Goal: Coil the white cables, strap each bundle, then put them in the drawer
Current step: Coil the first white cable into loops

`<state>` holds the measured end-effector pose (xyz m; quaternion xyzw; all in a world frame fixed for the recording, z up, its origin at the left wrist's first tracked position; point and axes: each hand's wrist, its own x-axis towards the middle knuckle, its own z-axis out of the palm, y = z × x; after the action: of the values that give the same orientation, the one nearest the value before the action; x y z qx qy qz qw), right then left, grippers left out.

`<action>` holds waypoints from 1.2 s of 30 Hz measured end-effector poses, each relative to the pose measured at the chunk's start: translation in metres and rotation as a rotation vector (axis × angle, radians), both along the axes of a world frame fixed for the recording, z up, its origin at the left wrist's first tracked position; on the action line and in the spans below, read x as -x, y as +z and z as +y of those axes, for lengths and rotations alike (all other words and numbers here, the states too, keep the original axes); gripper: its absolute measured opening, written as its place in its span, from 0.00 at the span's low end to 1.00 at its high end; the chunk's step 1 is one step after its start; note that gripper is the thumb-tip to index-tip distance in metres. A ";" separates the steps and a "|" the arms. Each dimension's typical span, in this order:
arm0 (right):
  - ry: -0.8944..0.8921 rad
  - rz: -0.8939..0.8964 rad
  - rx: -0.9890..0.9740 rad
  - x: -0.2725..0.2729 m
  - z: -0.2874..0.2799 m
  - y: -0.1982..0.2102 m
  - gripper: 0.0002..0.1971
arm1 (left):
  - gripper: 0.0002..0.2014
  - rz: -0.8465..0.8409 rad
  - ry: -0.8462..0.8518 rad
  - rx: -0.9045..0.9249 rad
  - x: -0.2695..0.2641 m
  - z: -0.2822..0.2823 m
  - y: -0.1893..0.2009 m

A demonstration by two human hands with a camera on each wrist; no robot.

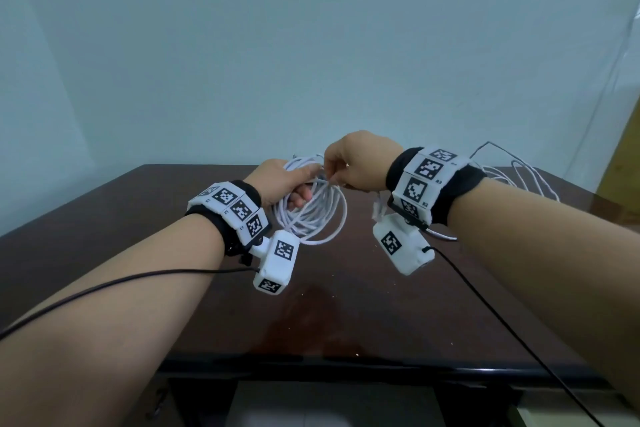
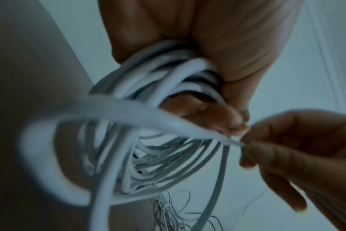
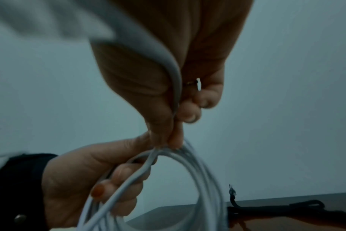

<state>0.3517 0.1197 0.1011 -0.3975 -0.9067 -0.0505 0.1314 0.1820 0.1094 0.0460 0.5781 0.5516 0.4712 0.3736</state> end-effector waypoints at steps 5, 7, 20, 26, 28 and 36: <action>0.009 0.246 -0.016 0.007 0.005 -0.008 0.04 | 0.17 -0.032 0.037 -0.041 -0.004 0.007 0.001; 0.039 0.379 0.039 0.009 0.004 -0.009 0.03 | 0.18 -0.055 0.060 -0.076 -0.004 0.008 0.001; 0.034 0.587 0.038 -0.001 0.022 -0.017 0.13 | 0.09 -0.346 -0.221 0.071 0.000 -0.003 0.006; 0.014 0.552 0.346 -0.001 0.029 -0.032 0.45 | 0.10 -0.415 -0.277 0.048 -0.003 -0.008 0.003; 0.074 0.619 0.573 0.001 0.030 -0.036 0.37 | 0.10 -0.513 -0.271 0.030 -0.004 -0.007 0.004; 0.156 1.134 1.032 -0.001 0.019 -0.037 0.04 | 0.14 -0.554 -0.059 -0.014 0.002 0.003 0.008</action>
<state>0.3525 0.1384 0.0637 -0.3084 -0.6349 0.5997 0.3771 0.1802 0.1126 0.0545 0.4457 0.4082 0.6039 0.5197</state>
